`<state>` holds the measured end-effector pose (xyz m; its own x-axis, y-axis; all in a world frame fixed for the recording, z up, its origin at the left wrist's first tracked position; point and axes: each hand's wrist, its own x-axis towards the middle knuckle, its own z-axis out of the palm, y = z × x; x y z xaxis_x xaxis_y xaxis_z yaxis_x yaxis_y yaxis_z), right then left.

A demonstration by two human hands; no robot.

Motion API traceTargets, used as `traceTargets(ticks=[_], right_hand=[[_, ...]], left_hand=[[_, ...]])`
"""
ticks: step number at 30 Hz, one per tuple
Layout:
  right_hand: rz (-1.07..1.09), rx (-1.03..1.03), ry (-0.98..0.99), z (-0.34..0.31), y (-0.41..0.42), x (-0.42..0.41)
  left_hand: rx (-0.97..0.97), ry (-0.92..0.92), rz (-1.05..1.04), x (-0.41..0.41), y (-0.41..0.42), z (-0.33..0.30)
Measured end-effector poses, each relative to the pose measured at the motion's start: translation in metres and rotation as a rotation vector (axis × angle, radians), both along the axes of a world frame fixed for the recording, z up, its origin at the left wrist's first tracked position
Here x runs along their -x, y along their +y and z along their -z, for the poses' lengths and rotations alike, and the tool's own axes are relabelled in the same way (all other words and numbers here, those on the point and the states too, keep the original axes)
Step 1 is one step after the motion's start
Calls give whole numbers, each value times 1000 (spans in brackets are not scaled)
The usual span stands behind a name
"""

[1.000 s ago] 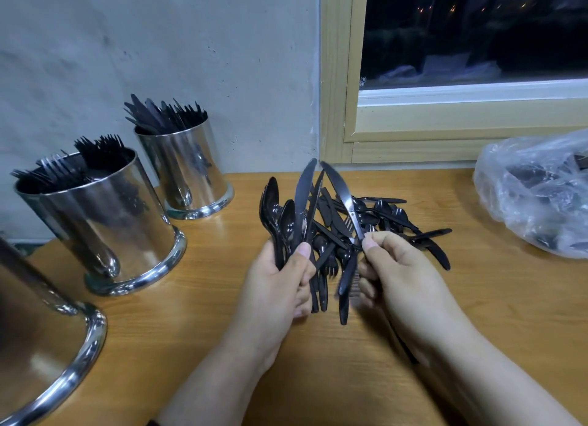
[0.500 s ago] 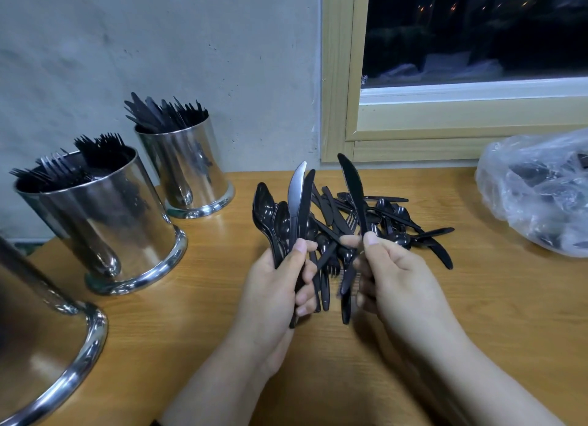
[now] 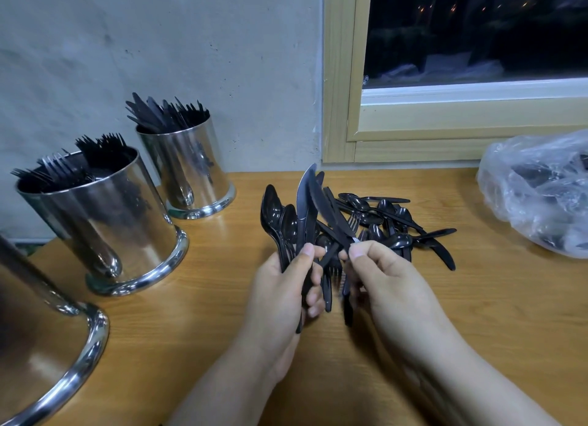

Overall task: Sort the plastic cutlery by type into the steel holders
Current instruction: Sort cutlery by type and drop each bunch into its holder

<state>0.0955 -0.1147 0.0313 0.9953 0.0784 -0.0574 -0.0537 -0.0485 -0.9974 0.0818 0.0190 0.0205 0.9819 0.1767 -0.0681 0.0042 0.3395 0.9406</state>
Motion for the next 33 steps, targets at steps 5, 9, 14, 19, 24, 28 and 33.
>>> traceTargets(ticks=[5,9,14,19,24,28,33], right_hand=[[-2,10,-40,-5,0,4],[0,-93,-58,-11,1,4],[-8,1,-106,-7,0,3],[9,209,-237,-6,-3,-1],[70,41,-195,-15,-17,-9],[-85,-95,-144,-17,-23,-9],[-92,-311,-87,-19,-20,-11]], left_hand=[[-14,-23,-11,-2,-2,3],[-1,-11,72,1,-4,-1],[-46,12,92,3,-5,0],[-12,23,131,3,-3,0],[-18,100,271,7,1,-3],[-56,152,433,10,2,-5],[-87,135,483,10,4,-6]])
